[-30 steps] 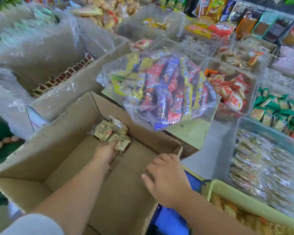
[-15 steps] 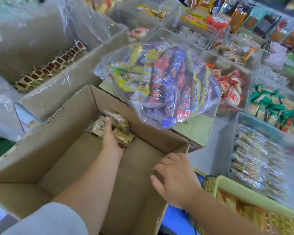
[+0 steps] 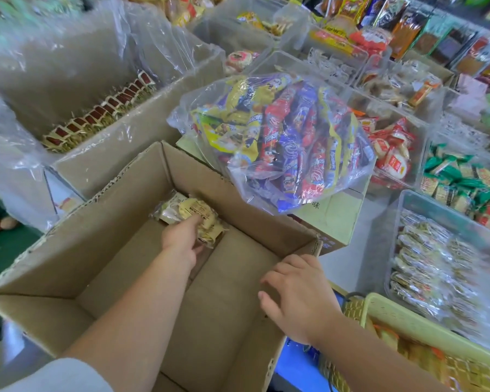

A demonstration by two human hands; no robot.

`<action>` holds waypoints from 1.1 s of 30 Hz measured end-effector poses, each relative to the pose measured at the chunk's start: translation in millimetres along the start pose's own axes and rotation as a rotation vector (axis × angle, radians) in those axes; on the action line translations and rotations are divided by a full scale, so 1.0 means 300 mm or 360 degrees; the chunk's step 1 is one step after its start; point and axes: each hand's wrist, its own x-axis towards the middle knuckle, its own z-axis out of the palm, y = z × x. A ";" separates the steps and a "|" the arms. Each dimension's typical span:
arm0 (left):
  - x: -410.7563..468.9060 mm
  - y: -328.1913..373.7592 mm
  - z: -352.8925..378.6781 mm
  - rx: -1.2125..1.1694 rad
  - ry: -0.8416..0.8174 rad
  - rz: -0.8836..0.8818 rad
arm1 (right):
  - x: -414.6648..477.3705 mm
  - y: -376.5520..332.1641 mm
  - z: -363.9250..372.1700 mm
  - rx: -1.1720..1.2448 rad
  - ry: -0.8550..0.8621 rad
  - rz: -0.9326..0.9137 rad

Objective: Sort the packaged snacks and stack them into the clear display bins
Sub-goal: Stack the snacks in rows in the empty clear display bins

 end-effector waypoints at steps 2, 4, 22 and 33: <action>0.008 0.021 -0.044 -0.0025 -0.0037 0.0122 | 0.000 0.001 0.001 0.0004 0.0008 -0.0001; 0.030 0.056 -0.080 -0.0071 -0.0059 0.0214 | 0.004 0.000 0.002 0.0011 0.0013 0.0000; 0.068 0.109 -0.076 -0.0353 -0.0205 -0.0114 | 0.006 -0.005 -0.006 0.0021 -0.0032 -0.0016; -0.268 0.037 -0.165 -0.0345 -0.0294 -0.0013 | 0.003 0.024 -0.016 0.0174 -0.0010 -0.0054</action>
